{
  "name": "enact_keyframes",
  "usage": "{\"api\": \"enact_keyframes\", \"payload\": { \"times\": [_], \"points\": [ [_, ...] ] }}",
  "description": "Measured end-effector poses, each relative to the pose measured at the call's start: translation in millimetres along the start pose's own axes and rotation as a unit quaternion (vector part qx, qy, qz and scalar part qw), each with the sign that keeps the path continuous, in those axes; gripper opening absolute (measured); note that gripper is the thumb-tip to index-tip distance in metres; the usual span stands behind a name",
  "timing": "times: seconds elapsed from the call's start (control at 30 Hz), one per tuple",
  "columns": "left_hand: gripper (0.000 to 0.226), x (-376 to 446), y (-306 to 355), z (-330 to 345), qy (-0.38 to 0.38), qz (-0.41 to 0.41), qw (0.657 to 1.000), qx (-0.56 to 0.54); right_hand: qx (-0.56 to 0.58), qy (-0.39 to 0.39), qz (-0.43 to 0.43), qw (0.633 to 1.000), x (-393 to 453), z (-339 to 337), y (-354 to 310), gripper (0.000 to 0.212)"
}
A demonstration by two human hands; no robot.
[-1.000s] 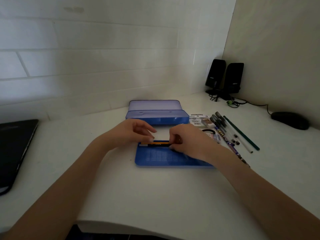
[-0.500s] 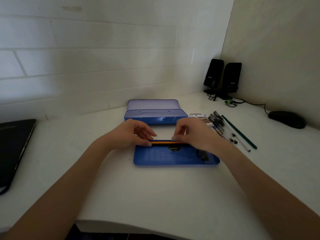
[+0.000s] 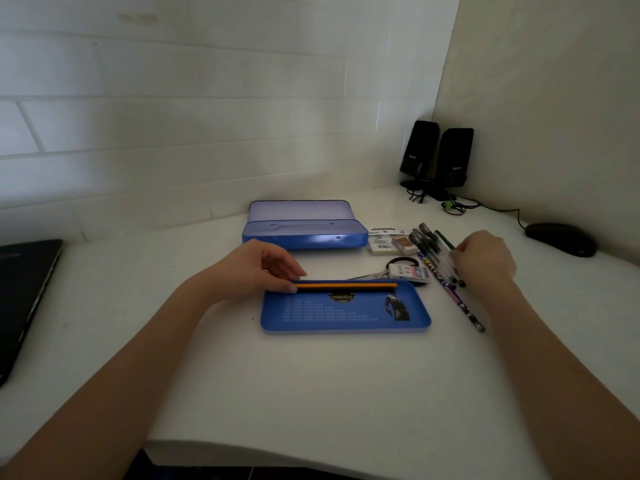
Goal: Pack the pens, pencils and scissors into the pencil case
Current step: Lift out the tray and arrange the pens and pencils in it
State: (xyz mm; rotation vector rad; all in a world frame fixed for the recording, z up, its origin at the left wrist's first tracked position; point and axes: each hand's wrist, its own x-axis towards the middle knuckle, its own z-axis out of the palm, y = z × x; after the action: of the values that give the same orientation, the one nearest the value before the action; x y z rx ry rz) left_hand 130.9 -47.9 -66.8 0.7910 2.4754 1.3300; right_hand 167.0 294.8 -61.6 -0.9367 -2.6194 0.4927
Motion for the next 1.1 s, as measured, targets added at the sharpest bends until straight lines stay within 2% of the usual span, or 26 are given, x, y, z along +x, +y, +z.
{"api": "enact_keyframes", "payload": {
  "times": [0.2,0.4,0.57,0.67,0.7,0.83,1.0,1.1],
  "points": [
    [0.024,0,0,0,-0.001,-0.001,1.000,-0.001,0.066,0.000,0.031,0.997,5,3,-2,0.028],
    [0.026,0,0,0,-0.002,-0.002,1.000,-0.004,0.051,0.007,0.021,0.998,5,2,-1,0.017],
    [0.026,-1,1,0,-0.004,-0.002,1.000,-0.005,0.047,-0.025,0.012,0.998,9,-4,4,0.020],
    [0.027,-1,1,0,-0.005,-0.001,1.000,-0.002,0.027,-0.013,0.032,0.999,7,-4,3,0.008],
    [0.027,-1,1,1,-0.004,-0.001,1.000,-0.002,0.021,-0.008,0.036,0.999,6,-4,2,0.009],
    [0.029,0,1,1,-0.003,-0.003,1.000,-0.005,0.020,-0.007,0.018,1.000,5,-1,2,0.034],
    [0.028,-1,0,1,0.000,-0.002,1.000,-0.006,0.009,0.020,0.027,0.999,0,-2,-1,0.037],
    [0.027,0,1,1,-0.001,-0.003,1.000,-0.009,0.042,0.047,0.021,0.998,0,-9,-2,0.029]
  ]
}}
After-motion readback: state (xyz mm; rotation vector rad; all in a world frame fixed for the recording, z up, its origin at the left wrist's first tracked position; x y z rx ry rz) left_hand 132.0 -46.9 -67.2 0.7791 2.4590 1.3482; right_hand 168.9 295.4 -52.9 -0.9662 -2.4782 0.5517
